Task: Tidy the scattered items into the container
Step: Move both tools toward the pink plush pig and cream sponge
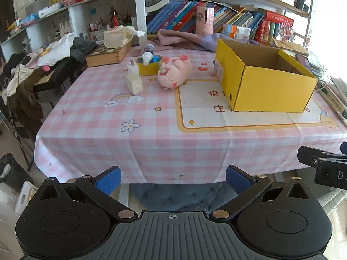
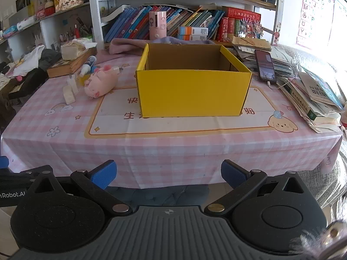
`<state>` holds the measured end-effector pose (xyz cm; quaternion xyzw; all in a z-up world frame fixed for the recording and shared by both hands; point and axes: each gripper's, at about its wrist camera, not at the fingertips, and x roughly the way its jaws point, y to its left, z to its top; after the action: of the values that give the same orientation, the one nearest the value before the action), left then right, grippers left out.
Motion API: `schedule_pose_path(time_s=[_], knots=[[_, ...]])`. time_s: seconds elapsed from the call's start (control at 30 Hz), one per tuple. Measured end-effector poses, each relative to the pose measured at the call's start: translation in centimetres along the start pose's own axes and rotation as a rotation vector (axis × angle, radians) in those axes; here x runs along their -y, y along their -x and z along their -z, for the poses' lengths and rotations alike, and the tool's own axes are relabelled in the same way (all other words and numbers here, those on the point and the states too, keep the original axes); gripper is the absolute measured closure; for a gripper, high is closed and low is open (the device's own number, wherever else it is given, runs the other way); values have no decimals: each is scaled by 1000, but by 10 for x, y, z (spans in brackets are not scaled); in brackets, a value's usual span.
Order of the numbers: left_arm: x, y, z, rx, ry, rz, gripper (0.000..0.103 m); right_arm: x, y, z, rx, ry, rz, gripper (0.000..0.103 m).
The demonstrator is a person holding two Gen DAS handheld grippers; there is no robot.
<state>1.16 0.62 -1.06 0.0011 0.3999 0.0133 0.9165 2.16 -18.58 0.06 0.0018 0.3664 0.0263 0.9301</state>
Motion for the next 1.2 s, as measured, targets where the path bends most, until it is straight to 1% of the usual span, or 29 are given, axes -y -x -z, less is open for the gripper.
schedule_pose_path(time_s=[0.3, 0.57, 0.77, 0.93, 1.07, 1.2], knots=[[0, -3, -2, -12, -3, 5, 0, 0, 0, 0, 2, -9, -11, 0], [-2, -6, -3, -19, -1, 16, 0, -3, -1, -1, 0, 3, -12, 0], [0, -5, -3, -4, -13, 21, 0, -8, -1, -3, 8, 20, -17, 0], [-2, -8, -4, -17, -1, 31, 0, -10, -2, -3, 9, 30, -14, 0], [-1, -8, -5, -9, -11, 35, 0, -10, 2, -4, 35, 15, -53, 0], [-2, -9, -6, -9, -13, 35, 0, -13, -2, -5, 22, 21, -37, 0]])
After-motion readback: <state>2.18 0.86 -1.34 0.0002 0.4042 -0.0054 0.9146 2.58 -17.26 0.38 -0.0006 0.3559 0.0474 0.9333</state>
